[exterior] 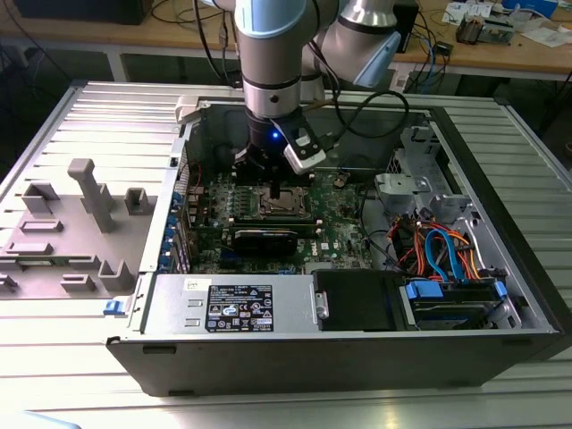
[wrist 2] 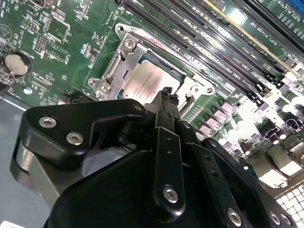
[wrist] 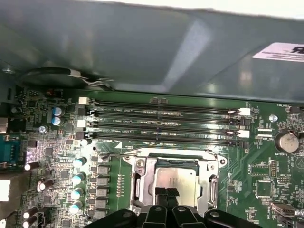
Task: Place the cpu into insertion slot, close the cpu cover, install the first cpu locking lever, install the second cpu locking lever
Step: 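Close the cpu cover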
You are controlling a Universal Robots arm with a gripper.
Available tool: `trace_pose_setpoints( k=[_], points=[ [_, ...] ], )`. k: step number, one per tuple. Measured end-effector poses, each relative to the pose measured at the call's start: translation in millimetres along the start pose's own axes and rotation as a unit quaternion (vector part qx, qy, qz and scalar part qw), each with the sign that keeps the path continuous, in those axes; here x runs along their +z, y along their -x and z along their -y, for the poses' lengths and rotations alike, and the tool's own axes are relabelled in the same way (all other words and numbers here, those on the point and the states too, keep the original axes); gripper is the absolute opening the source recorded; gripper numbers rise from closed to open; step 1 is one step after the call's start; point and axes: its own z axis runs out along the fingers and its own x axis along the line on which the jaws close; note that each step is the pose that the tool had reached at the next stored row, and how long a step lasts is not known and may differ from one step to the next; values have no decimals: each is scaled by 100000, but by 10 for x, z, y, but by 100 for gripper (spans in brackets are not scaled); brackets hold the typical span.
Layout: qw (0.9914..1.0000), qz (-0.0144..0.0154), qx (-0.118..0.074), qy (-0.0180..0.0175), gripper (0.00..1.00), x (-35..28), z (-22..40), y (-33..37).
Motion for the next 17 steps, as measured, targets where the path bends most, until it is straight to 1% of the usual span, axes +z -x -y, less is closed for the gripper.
trace_pose_setpoints(
  k=[2,6,9,10,13,15,17],
  points=[
    [99997,24,781,-40,11,7,2,18],
    [99997,21,817,-50,11,7,2,23],
    [99996,19,870,-55,11,11,5,73],
    [99996,21,873,-52,11,12,6,79],
    [99996,14,882,-65,11,3,5,81],
    [99996,20,891,-57,11,-18,5,82],
    [99996,26,895,-48,11,-19,4,83]
  ],
)
